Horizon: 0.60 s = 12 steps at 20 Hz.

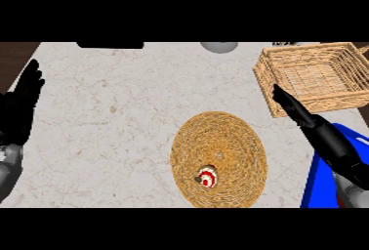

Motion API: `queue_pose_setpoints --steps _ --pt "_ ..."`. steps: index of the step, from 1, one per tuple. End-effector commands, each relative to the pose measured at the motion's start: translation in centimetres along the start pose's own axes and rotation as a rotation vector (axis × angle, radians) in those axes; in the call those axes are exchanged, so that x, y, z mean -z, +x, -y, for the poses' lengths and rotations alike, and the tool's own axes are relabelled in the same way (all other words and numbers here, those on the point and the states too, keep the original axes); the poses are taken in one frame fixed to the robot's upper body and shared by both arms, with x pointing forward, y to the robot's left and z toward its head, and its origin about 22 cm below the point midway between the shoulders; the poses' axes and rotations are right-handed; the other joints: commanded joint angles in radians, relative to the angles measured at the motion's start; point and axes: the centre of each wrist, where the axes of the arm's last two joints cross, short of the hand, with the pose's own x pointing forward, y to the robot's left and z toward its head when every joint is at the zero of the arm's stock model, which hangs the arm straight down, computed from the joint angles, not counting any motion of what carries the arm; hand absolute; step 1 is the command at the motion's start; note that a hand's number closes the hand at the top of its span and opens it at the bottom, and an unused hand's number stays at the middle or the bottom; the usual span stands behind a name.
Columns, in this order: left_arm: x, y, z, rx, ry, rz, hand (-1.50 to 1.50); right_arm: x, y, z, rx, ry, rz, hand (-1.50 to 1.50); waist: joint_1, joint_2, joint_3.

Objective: Pick the cupcake from the placemat and place it in the basket

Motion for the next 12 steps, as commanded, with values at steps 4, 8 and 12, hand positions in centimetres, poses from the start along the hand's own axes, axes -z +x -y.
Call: queue_pose_setpoints --steps 4,8,12 --pt "-4.6 -7.3 4.6 -0.131 -0.131 -0.319 0.0 4.0 6.1 -6.8 0.024 -0.05 0.367 1.5 0.007 0.032 0.016" --pt "-8.2 -10.5 7.3 -0.157 -0.279 -0.492 0.0 4.8 7.4 -12.8 -0.162 0.156 0.507 1.5 0.054 0.033 0.012" --pt "-10.0 -11.9 6.5 -0.177 -0.285 -0.535 0.0 3.7 5.8 -20.6 -0.234 0.069 0.484 -1.5 0.039 0.022 0.015"
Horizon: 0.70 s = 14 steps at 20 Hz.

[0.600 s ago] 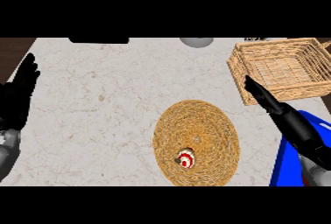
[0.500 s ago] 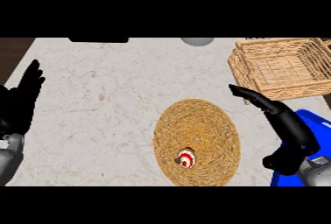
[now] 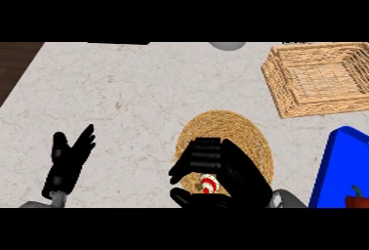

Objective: Pick the cupcake from the placemat and place it in the basket

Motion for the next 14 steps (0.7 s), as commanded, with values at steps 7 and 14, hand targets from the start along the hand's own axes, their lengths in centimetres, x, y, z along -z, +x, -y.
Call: queue_pose_setpoints --steps 7,14 --pt "-1.6 -4.4 -1.5 -0.03 0.038 -0.123 0.0 -0.6 -1.3 -6.9 -0.544 -0.116 -0.103 -1.5 -0.1 -0.036 -0.006" --pt "-2.8 -5.1 -2.8 -0.075 0.088 -0.143 0.0 0.1 1.4 -5.0 -0.878 -0.09 -0.245 -1.5 -0.152 -0.053 -0.007"
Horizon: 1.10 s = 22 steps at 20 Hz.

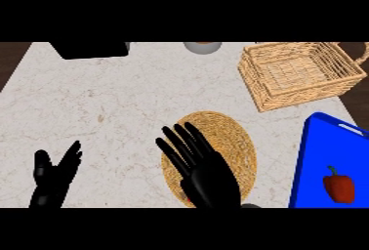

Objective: Pick the cupcake from the placemat and place it in the basket

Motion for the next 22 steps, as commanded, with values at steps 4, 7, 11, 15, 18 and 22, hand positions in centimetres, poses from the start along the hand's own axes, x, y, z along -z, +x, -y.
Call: queue_pose_setpoints --steps 4,7,11,15,18,22 --pt "-1.1 -2.2 -0.5 -0.012 0.021 -0.068 0.0 -0.3 3.6 3.2 -0.281 0.069 -0.112 -1.5 -0.028 -0.002 -0.008" --pt "-1.3 -2.3 -0.2 -0.023 0.013 -0.065 0.0 -1.6 5.8 3.7 -0.333 0.207 -0.186 -1.5 -0.023 0.009 -0.007" --pt "-1.1 -1.9 -1.0 -0.018 0.021 -0.052 0.0 -3.1 8.5 5.1 -0.421 0.348 -0.281 -1.5 -0.016 0.018 -0.006" --pt "-1.2 -2.2 -0.4 0.0 -0.001 -0.034 0.0 -3.1 10.8 7.3 -0.506 0.394 -0.346 -1.5 0.01 0.028 -0.003" --pt "-1.4 -2.6 -0.2 -0.018 -0.018 -0.041 0.0 -3.3 11.9 8.4 -0.501 0.414 -0.378 -1.5 0.023 0.031 -0.001" --pt "-1.0 -2.3 0.6 -0.012 -0.038 -0.021 0.0 -2.9 12.0 8.8 -0.519 0.438 -0.358 -1.5 0.039 0.038 -0.001"
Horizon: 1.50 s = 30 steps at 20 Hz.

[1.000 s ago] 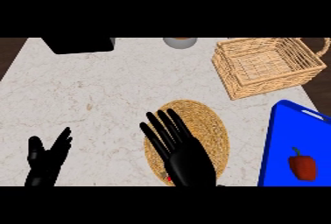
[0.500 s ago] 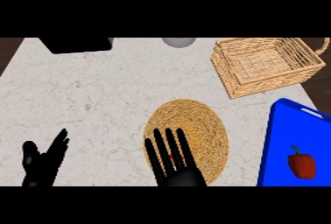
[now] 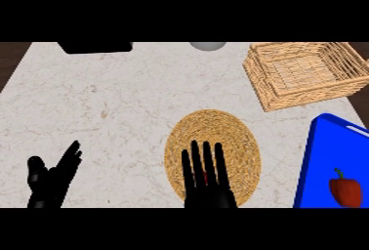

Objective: Pick the cupcake from the placemat and place it in the basket

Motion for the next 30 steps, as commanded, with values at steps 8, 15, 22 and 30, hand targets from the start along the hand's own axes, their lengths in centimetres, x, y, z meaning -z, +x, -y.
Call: queue_pose_setpoints --steps 8,15,22,30 --pt "0.2 -1.5 0.9 0.013 -0.044 -0.078 0.0 -4.5 1.3 4.8 0.229 -0.015 0.016 -1.5 0.035 0.02 -0.003" --pt "0.6 -1.4 1.1 0.01 -0.049 -0.062 0.0 -3.4 1.8 4.1 0.235 -0.012 -0.013 -1.5 0.049 0.024 -0.002" --pt "1.3 -0.3 1.6 0.018 -0.077 -0.071 0.0 -2.8 1.2 2.8 0.196 0.034 -0.053 -1.5 0.048 0.026 -0.001" --pt "1.6 0.2 1.2 0.019 -0.046 -0.061 0.0 -2.9 2.4 -0.2 0.244 0.023 -0.046 -1.5 0.052 0.027 -0.001"
